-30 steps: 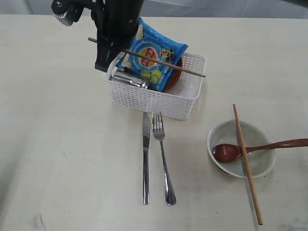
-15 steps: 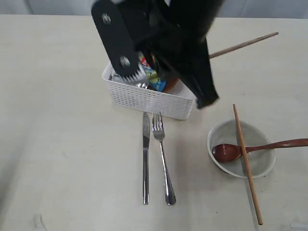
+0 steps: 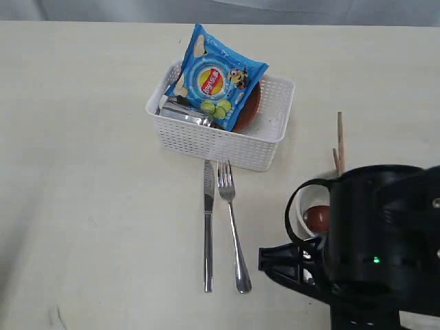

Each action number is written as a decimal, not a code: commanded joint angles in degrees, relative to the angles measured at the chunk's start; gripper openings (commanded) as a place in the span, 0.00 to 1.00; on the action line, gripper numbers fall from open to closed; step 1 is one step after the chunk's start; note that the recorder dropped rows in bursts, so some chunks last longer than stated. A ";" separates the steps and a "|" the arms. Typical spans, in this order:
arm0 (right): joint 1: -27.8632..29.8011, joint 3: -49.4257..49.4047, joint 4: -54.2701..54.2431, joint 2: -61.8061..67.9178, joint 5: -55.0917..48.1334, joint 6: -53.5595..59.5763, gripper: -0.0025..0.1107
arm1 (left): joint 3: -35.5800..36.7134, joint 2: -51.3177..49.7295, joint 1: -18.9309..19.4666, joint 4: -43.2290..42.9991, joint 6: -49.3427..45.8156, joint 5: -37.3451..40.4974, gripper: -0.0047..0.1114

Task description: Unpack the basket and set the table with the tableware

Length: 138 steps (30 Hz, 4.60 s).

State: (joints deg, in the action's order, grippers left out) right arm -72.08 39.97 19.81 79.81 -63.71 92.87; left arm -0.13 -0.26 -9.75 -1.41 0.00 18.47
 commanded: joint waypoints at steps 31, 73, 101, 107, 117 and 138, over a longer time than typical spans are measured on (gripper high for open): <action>-0.03 -6.08 -3.18 -3.93 7.89 -0.35 0.02 | 0.13 0.26 -0.16 0.21 0.00 -0.13 0.04; 8.55 -4.08 -13.83 -5.47 7.13 16.63 0.02 | 0.13 0.26 -0.16 0.21 0.00 -0.13 0.04; 14.05 -6.74 -12.56 -7.02 10.32 22.50 0.02 | 0.13 0.26 -0.16 0.21 0.00 -0.13 0.04; 14.04 -6.74 -11.84 -5.45 11.27 27.44 0.02 | 0.13 0.26 -0.16 0.21 0.00 -0.13 0.04; 14.04 -6.74 -10.06 -4.96 11.51 24.05 0.02 | 0.13 0.26 -0.16 0.21 0.00 -0.13 0.04; 14.04 -6.74 -9.14 -4.96 11.40 21.94 0.38 | 0.13 0.26 -0.16 0.21 0.00 -0.13 0.04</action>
State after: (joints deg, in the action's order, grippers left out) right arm -58.46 33.49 10.20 74.69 -52.11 115.18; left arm -0.13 -0.26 -9.75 -1.41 0.00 18.47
